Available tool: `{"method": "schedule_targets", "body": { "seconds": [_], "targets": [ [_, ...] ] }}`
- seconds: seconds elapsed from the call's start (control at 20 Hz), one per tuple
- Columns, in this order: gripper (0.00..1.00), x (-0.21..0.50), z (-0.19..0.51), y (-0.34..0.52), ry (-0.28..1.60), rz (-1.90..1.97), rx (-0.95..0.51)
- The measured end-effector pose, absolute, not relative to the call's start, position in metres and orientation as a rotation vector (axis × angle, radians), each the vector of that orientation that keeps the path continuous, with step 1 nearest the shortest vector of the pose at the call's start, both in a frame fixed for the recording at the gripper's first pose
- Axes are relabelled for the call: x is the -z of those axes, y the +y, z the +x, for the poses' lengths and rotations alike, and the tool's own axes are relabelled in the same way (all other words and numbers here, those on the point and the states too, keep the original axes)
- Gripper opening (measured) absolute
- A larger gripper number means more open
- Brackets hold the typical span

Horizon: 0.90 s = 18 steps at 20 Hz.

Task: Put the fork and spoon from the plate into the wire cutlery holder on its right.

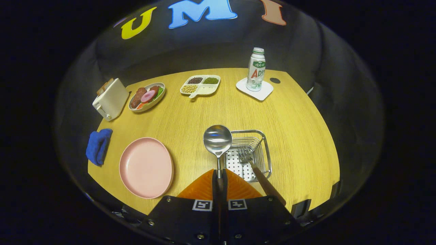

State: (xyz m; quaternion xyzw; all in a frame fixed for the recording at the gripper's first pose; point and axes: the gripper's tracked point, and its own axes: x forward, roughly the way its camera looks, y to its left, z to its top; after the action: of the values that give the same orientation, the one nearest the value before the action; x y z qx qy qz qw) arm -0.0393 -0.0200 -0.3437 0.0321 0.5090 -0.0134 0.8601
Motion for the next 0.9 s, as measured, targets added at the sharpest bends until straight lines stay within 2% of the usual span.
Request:
{"method": "schedule_targets", "body": {
  "seconds": [0.9],
  "targets": [
    [0.03, 0.349, -0.059, -0.048, 1.148, 0.091, 0.090]
  ]
}}
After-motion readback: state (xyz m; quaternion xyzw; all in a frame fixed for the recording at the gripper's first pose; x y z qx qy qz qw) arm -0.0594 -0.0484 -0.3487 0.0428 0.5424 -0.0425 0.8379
